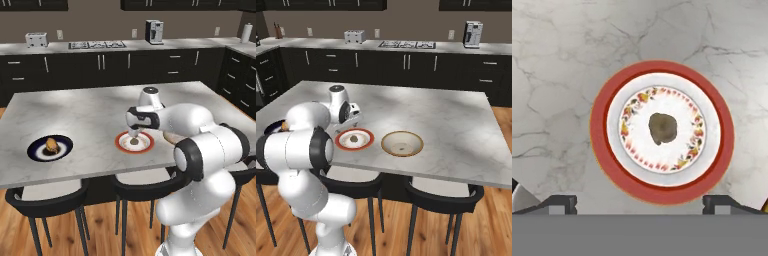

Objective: Pick the chicken drumstick and garlic from their plates and place them in the bowl. Then put the bowl in the fridge.

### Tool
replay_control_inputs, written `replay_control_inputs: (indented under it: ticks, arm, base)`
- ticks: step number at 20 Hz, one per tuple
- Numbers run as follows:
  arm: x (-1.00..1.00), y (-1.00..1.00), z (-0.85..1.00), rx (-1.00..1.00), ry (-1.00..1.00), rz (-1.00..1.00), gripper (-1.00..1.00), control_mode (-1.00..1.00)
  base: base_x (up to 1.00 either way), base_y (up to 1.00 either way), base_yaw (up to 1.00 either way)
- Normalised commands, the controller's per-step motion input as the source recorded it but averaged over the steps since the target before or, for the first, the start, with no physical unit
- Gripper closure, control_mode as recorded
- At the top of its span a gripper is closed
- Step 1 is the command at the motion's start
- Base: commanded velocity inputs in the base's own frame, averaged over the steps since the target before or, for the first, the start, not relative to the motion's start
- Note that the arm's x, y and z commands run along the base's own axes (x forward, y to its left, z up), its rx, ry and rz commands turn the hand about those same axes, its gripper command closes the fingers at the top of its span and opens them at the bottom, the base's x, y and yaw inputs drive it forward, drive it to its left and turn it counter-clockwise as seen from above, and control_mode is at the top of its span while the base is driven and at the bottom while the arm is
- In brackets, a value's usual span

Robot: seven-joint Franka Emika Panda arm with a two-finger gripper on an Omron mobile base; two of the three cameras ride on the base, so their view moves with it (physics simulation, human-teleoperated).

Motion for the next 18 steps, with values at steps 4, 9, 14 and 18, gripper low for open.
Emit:
replay_control_inputs:
  ticks: [4,9,14,18]
  arm:
    - [0.25,0.05,-0.17,0.00,0.00,0.00,-1.00,-1.00]
    - [0.16,0.06,-0.19,0.00,0.00,0.00,-1.00,-1.00]
    - [0.11,0.05,-0.22,0.00,0.00,0.00,-1.00,-1.00]
    - [0.21,0.01,-0.22,0.00,-0.01,0.00,-1.00,-1.00]
  base:
    - [0.00,0.00,0.00]
    - [0.00,0.00,0.00]
    - [0.00,0.00,0.00]
    - [0.00,0.00,0.00]
